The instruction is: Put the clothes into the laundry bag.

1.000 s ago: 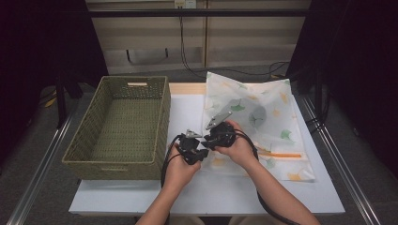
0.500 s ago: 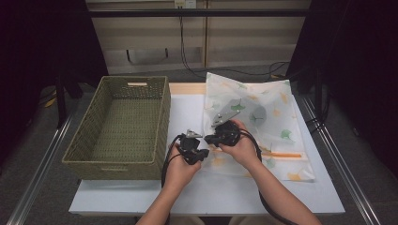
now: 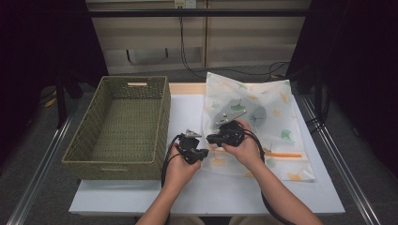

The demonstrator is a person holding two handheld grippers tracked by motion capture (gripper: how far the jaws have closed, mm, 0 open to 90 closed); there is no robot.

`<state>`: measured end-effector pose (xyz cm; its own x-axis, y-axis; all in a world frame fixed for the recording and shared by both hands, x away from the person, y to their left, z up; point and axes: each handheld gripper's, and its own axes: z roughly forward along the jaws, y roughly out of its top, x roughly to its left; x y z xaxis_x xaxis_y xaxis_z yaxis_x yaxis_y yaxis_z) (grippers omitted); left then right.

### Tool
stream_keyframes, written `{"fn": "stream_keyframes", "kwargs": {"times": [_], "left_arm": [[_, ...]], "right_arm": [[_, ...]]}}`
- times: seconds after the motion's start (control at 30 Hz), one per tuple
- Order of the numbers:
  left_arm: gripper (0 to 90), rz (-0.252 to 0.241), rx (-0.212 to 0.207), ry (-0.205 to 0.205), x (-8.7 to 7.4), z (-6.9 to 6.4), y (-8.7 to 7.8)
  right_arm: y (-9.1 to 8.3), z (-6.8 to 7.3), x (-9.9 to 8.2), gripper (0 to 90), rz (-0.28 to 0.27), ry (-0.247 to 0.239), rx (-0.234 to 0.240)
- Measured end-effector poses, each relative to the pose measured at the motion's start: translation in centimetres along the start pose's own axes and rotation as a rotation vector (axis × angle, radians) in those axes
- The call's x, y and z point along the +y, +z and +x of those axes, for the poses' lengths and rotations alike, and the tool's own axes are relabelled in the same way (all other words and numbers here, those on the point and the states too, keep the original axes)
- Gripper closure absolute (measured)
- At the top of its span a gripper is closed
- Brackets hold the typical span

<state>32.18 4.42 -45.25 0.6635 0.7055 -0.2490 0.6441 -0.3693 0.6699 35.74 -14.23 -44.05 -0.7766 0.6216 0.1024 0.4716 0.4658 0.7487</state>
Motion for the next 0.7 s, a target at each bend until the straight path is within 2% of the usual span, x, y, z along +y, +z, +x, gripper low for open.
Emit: {"fn": "stream_keyframes", "kwargs": {"times": [0.07, 0.1, 0.2, 0.53, 0.6, 0.7], "left_arm": [[90.0, -0.012, -0.001, -0.005, 0.0, 0.05, -0.01], [90.0, -0.03, -0.004, -0.028, 0.03, 0.01, -0.03], [90.0, -0.043, -0.001, -0.036, 0.07, 0.02, -0.12], [90.0, -0.035, 0.004, -0.022, 0.13, 0.04, -0.13], [90.0, -0.046, 0.001, -0.039, 0.11, -0.12, -0.02], [90.0, -0.039, 0.001, -0.033, 0.1, -0.08, -0.04]], "right_arm": [[-0.1, -0.12, -0.13, 84.4, -0.008, 0.008, 0.015], [-0.15, -0.17, -0.21, 84.4, -0.008, 0.011, 0.016], [-0.22, -0.22, -0.39, 84.5, -0.004, 0.017, 0.019], [0.05, -0.34, -0.65, 82.1, 0.01, 0.02, 0.03], [0.17, -0.35, -0.67, 81.6, 0.019, 0.026, 0.028], [0.32, -0.4, -0.71, 81.6, 0.019, 0.037, 0.033]]}}
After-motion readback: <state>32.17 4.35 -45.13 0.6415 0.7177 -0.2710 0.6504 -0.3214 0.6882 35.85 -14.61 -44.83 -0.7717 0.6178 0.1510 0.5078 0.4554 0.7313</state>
